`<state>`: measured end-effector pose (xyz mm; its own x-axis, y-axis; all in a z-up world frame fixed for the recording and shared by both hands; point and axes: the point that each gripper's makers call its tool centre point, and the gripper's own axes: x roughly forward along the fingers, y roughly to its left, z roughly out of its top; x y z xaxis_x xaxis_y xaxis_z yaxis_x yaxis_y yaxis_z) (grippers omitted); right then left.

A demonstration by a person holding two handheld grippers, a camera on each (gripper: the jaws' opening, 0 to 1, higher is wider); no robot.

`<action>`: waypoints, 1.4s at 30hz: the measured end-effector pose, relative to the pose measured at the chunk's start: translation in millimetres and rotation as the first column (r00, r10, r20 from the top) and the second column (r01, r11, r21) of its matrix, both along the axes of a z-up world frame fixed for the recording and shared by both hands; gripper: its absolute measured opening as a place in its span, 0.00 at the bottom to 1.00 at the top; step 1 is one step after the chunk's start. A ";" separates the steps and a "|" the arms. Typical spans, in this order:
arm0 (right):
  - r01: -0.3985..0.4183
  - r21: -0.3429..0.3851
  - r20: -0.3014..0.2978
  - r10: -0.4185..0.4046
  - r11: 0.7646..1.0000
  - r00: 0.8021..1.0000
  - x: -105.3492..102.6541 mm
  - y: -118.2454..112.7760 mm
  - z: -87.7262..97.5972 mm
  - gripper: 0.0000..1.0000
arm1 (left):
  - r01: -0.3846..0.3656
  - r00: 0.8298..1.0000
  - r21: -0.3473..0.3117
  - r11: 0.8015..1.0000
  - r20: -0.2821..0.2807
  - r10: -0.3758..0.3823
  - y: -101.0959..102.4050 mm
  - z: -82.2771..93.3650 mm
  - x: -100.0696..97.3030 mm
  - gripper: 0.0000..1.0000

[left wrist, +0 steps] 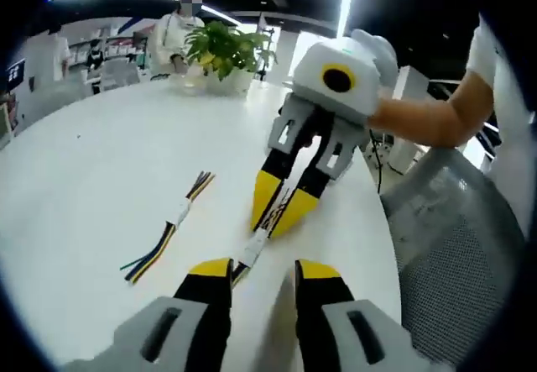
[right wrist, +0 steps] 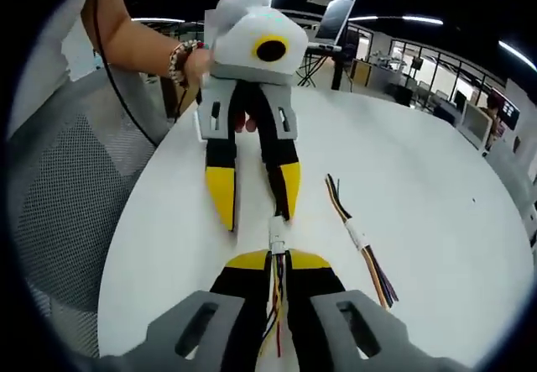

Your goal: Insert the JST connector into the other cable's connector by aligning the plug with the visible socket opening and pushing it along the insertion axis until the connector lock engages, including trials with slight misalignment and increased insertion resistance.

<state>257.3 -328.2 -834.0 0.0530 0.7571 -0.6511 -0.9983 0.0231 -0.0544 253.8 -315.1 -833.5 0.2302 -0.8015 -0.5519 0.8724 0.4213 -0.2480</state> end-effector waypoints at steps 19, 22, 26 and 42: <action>0.036 0.095 -0.046 -0.031 0.995 0.998 3.2 0.9 17.1 0.04 | -0.057 0.996 -0.004 0.998 0.066 0.057 7.6 7.2 14.5 0.04; 0.040 0.107 -0.052 -0.035 0.993 0.998 3.5 1.3 19.2 0.04 | -0.074 0.997 -0.050 0.996 0.028 0.076 4.5 12.7 13.8 0.05; 0.041 0.117 -0.053 -0.035 0.992 0.998 4.0 1.4 21.3 0.04 | -0.074 0.995 -0.067 0.995 0.065 0.078 4.0 19.0 17.4 0.04; 0.067 0.180 -0.062 -0.057 0.981 0.996 10.8 -3.5 33.0 0.03 | -0.062 0.990 -0.059 0.996 0.121 0.069 11.8 24.8 21.5 0.01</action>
<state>268.1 -331.8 -800.9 0.0709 0.8596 -0.5061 -0.9959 0.0893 0.0122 275.2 -303.3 -808.7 0.3464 -0.8110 -0.4715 0.8686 0.4671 -0.1653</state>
